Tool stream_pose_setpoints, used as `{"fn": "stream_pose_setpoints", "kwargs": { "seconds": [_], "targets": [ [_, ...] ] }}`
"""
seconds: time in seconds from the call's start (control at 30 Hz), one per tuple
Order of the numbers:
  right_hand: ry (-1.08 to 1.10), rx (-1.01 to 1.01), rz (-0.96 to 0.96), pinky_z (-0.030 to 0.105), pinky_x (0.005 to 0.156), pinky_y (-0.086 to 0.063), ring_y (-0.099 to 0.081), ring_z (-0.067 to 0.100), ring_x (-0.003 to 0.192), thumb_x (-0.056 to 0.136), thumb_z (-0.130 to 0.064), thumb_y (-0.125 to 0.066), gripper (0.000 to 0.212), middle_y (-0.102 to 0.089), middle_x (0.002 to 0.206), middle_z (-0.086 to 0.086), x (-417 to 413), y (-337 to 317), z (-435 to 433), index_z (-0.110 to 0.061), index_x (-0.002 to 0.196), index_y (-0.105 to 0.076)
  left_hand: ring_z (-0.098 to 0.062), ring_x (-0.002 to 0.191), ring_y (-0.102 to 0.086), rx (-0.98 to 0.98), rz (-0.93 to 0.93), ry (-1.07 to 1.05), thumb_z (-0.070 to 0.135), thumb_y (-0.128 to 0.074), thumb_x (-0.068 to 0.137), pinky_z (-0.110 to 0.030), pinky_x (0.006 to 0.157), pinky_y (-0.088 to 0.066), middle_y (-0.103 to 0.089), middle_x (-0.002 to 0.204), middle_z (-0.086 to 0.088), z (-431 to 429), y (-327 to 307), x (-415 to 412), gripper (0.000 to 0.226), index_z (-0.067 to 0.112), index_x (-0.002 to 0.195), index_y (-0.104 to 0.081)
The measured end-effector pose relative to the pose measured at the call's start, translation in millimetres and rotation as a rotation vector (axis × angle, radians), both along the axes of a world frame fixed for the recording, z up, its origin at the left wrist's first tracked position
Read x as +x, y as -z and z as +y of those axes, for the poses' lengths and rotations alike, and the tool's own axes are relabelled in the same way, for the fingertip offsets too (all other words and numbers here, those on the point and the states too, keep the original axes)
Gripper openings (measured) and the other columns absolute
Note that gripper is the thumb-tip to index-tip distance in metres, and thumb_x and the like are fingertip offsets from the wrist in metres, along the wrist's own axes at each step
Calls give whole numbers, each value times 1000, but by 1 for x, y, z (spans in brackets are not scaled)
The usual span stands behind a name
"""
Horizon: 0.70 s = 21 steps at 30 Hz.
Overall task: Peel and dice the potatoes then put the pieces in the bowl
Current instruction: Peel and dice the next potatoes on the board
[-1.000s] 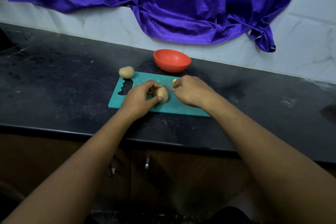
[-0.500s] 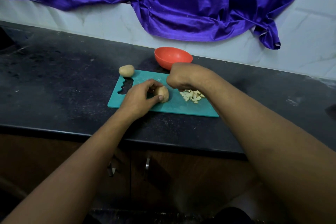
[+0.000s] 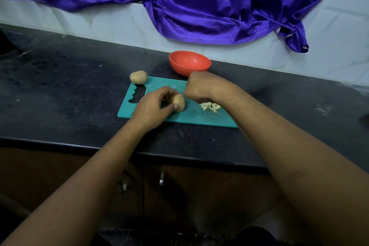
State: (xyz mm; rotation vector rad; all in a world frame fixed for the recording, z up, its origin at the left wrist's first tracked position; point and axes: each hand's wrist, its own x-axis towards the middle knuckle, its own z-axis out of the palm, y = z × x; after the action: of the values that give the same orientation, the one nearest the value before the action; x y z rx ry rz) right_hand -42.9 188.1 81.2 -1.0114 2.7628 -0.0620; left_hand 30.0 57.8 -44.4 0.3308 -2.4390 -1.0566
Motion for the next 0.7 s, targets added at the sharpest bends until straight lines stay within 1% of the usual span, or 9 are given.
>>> {"fn": "stream_pose_setpoints", "kwargs": {
  "seconds": [0.07,0.13,0.23,0.3,0.43,0.53,0.6,0.63,0.7],
  "targets": [
    [-2,-4,4,30,53,-39,-53,19,61,89,-5,-55,15,-62,74,7,-1,2,0,-8,81,-67,-6,110,-63,0,-7,1,31,-78,88,-44,102,-52,-67,117,15,0,0,0,39,32,125,-64],
    [1,-21,-5,30,54,-40,-53,19,63,90,-6,-55,15,-63,76,7,-3,4,0,-8,84,-69,-6,110,-62,-8,-9,-2,36,-78,87,-43,102,-52,-67,117,14,1,0,1,41,32,125,-64],
    [-2,-40,-4,29,56,-41,-54,19,62,89,-7,-54,16,-63,74,6,-5,7,1,-9,79,-67,-8,107,-62,-37,-12,-46,52,-80,81,-40,95,-54,-68,115,12,5,-2,0,47,34,120,-63],
    [-5,-53,2,29,56,-41,-55,18,63,90,-10,-54,17,-63,74,4,-5,9,2,-11,76,-64,-10,105,-63,-69,-19,-86,58,-81,76,-41,91,-55,-68,112,10,8,-2,-1,52,34,118,-62],
    [-15,-66,20,30,55,-37,-55,17,66,92,-15,-57,20,-61,76,2,-4,14,3,-14,73,-59,-13,103,-59,-136,-47,-118,56,-82,76,-45,90,-54,-61,109,8,10,-3,-4,51,35,117,-61],
    [14,-89,-21,29,55,-39,-54,18,62,90,-14,-56,18,-63,74,4,-6,14,5,-10,74,-62,-17,108,-55,-148,-47,-121,51,-80,80,-45,93,-51,-53,111,4,9,-2,-3,49,34,121,-62],
    [62,-145,-101,28,50,-38,-51,20,57,89,-11,-54,17,-65,73,11,-12,14,9,-4,81,-68,-19,111,-53,-140,-37,-105,46,-79,83,-46,96,-49,-51,110,4,8,-2,-2,47,35,126,-63],
    [96,-188,-147,27,47,-36,-49,21,53,89,-11,-53,21,-67,74,15,-15,15,13,-1,88,-72,-19,112,-53,-137,-35,-96,44,-78,84,-46,97,-48,-51,110,4,7,-2,-2,47,36,128,-63],
    [148,-269,-177,24,45,-34,-46,19,49,93,-12,-52,26,-70,76,14,-21,14,22,-3,102,-75,-21,115,-52,-151,-40,-79,40,-74,88,-47,100,-46,-54,113,4,6,-2,-2,48,36,133,-62]
  ]
}}
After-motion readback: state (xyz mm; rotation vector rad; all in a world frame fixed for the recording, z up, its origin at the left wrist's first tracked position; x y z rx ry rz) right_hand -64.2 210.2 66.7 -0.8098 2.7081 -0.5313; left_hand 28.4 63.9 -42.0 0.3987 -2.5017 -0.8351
